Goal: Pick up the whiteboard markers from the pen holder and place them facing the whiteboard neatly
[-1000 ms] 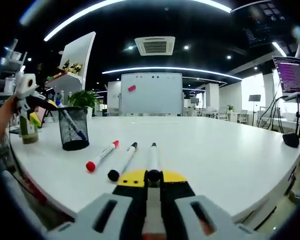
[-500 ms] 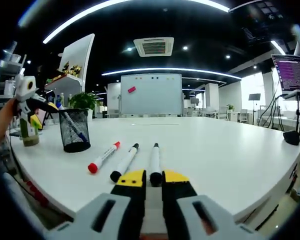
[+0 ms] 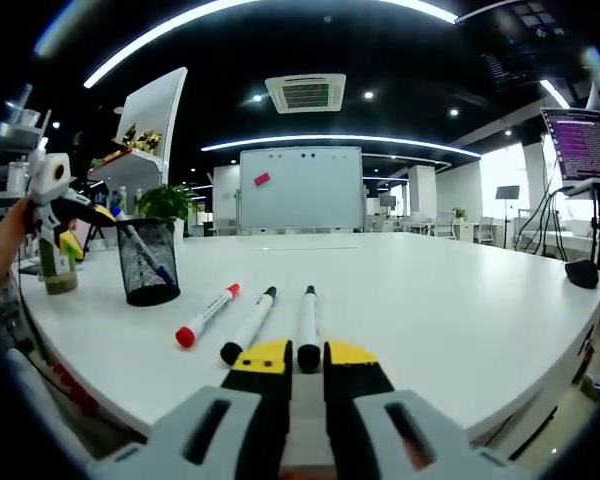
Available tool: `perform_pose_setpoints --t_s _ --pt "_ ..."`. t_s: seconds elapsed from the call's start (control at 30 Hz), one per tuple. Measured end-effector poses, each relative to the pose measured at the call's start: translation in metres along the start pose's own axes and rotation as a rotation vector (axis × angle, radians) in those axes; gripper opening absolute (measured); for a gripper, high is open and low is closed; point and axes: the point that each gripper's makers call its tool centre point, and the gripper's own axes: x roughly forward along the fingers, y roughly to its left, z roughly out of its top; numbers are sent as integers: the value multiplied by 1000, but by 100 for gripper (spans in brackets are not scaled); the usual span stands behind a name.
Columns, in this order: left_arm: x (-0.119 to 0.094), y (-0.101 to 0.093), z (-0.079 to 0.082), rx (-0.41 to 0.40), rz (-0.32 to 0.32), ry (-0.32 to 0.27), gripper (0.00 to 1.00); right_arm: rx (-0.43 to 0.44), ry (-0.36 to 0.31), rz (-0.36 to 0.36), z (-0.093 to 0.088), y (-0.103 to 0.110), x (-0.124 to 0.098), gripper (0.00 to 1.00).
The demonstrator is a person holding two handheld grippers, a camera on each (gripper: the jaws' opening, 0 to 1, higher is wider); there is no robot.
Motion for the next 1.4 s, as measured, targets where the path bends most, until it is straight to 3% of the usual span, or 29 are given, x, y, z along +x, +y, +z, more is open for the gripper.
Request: perform_pose_setpoints --t_s 0.53,1.4 --pt "0 0 0 0 0 0 59 -1 -42 -16 17 -1 -2 16" --pt "0 1 0 -1 1 -2 59 -41 -84 68 46 28 4 18"
